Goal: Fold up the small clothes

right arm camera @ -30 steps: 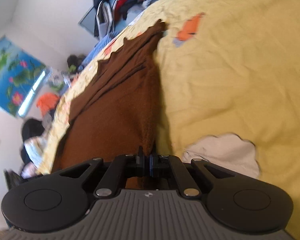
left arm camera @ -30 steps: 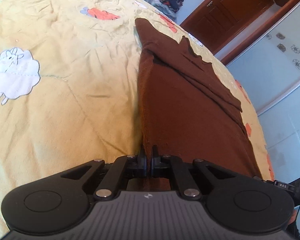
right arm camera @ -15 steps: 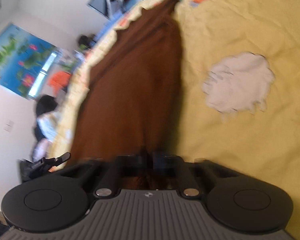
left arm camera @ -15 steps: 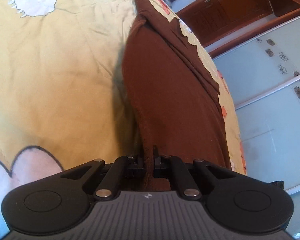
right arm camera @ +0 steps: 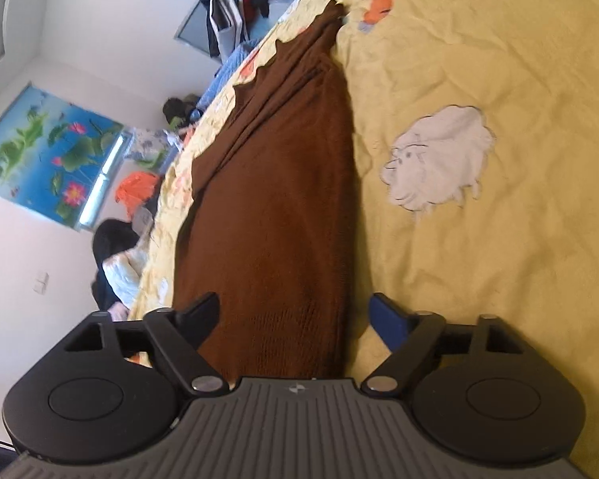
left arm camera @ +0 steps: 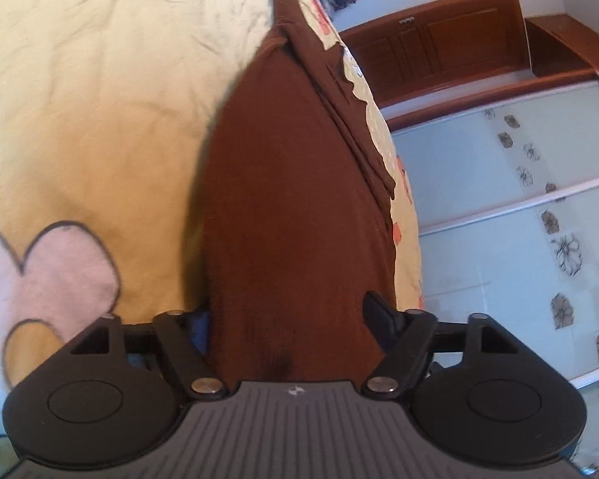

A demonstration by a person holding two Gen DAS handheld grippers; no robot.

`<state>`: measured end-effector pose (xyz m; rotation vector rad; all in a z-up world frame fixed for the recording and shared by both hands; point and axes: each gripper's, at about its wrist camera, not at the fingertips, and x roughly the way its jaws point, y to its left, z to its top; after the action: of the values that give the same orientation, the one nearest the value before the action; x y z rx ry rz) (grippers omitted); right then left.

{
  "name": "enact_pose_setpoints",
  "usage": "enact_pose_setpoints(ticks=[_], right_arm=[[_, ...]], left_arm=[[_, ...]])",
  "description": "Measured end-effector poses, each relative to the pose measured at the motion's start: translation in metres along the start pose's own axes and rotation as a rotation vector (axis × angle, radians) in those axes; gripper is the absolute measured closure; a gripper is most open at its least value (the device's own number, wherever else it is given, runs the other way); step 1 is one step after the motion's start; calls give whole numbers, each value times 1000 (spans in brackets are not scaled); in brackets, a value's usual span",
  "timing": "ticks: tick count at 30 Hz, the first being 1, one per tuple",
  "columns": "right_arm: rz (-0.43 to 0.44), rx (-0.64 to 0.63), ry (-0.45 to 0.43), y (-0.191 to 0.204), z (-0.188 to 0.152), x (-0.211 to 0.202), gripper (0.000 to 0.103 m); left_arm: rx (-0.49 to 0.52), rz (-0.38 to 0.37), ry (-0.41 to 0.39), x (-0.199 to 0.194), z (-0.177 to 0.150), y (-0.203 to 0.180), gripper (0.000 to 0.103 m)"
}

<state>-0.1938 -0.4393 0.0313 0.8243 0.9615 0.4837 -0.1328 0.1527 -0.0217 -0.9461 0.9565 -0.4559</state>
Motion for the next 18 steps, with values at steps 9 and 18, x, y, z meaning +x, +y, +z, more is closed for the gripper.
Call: enact_pose_setpoints(ticks=[9, 18], right_arm=[[35, 95, 164, -6, -4, 25, 76], [44, 101, 102, 0, -2, 21, 89]], left_arm=[[44, 65, 73, 10, 0, -6, 77], [177, 122, 95, 15, 2, -32, 97]])
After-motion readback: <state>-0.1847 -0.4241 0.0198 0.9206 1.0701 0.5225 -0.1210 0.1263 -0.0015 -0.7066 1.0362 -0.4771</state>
